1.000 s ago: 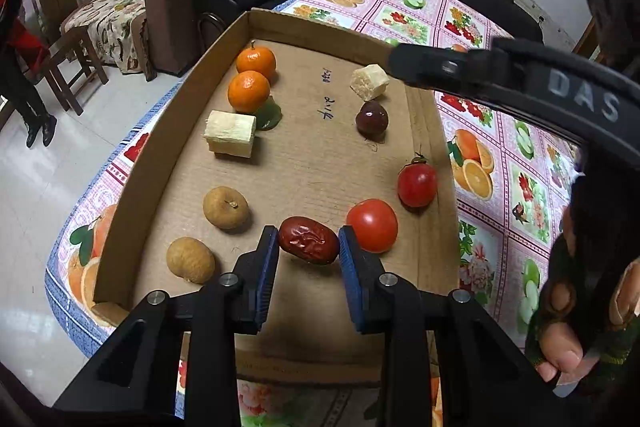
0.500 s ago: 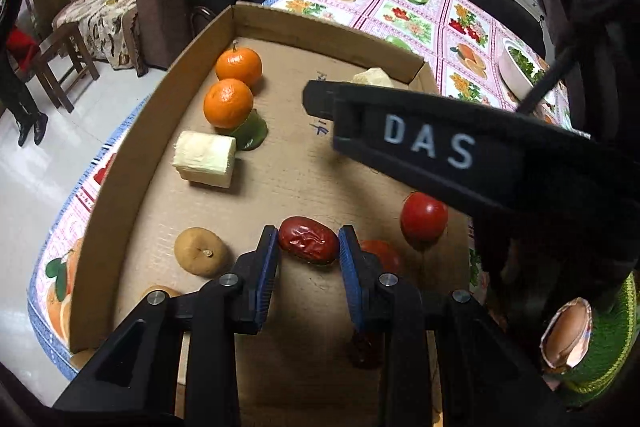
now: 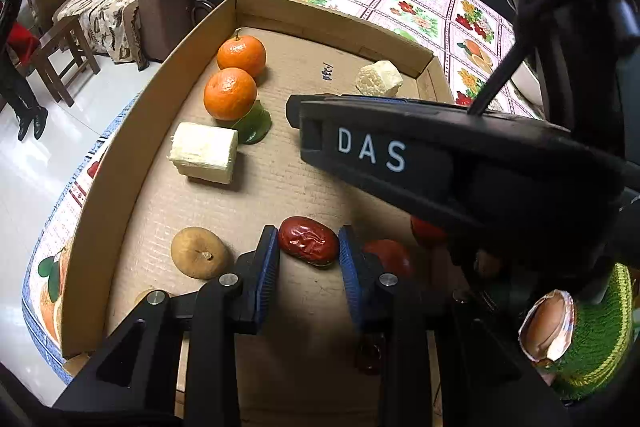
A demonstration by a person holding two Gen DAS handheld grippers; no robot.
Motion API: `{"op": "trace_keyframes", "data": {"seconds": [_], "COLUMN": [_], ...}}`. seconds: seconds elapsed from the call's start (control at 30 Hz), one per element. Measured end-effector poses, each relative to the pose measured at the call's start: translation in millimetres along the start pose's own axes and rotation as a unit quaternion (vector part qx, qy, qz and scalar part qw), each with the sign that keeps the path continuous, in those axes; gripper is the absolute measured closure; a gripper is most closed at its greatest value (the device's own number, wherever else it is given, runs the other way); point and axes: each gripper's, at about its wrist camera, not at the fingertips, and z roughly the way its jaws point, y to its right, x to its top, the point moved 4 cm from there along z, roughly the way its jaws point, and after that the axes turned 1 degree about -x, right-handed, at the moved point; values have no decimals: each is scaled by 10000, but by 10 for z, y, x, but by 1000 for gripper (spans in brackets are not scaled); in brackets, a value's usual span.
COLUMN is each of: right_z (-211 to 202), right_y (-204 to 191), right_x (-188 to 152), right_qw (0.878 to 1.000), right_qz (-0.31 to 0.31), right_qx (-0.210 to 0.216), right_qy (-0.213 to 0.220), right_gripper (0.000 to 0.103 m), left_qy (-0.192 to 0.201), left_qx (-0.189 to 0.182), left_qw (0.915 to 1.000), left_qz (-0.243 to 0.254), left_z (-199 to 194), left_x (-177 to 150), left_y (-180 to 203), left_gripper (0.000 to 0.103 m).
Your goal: Organize fruits
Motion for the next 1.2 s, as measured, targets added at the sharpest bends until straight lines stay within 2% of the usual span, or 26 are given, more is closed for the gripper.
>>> {"op": "trace_keyframes", "data": {"seconds": [0.23, 0.4, 0.57, 0.7, 0.8, 0.9, 1.03, 1.1, 1.17, 1.2], "right_z": [8, -2, -68, -146, -237, -332, -513, -600, -699, -752], "right_y": [-6, -15, -37, -44, -32, -19, -24, -48, -72, -86], "right_x": [-7, -16, -28, -66, -105, -143, -233, -282, -328, -360], "right_qw": [10000, 10000, 10000, 9999, 9999, 9997, 9990, 9982, 9966, 9956], "right_qz": [-16, -31, -72, -92, -112, -143, -326, -476, -678, -799], "right_qx": [-37, -64, -63, -58, -51, -28, 43, 46, 43, 43], "right_qy": [-50, -50, 9, 56, 107, 175, 304, 374, 463, 497], "right_gripper": [68, 67, 66, 63, 62, 50, 49, 49, 44, 37], "left_qy": [-9, 63, 147, 174, 224, 364, 497, 556, 605, 627], "left_qx": [22, 69, 128, 158, 337, 480, 642, 687, 710, 732], "left_qw": [10000, 10000, 9998, 9997, 9992, 9982, 9966, 9959, 9954, 9950], "left_qz": [-16, -25, 13, 15, 12, 77, 152, 178, 230, 268], "left_z": [-8, -60, -139, -208, -278, -350, -454, -512, -551, -570], "left_x": [0, -11, -66, -131, -189, -249, -367, -450, -490, -524], "left_y": [-4, 7, 29, 20, 11, 8, 37, 59, 69, 84], "left_gripper": [74, 61, 55, 55, 53, 52, 52, 47, 46, 46]}}
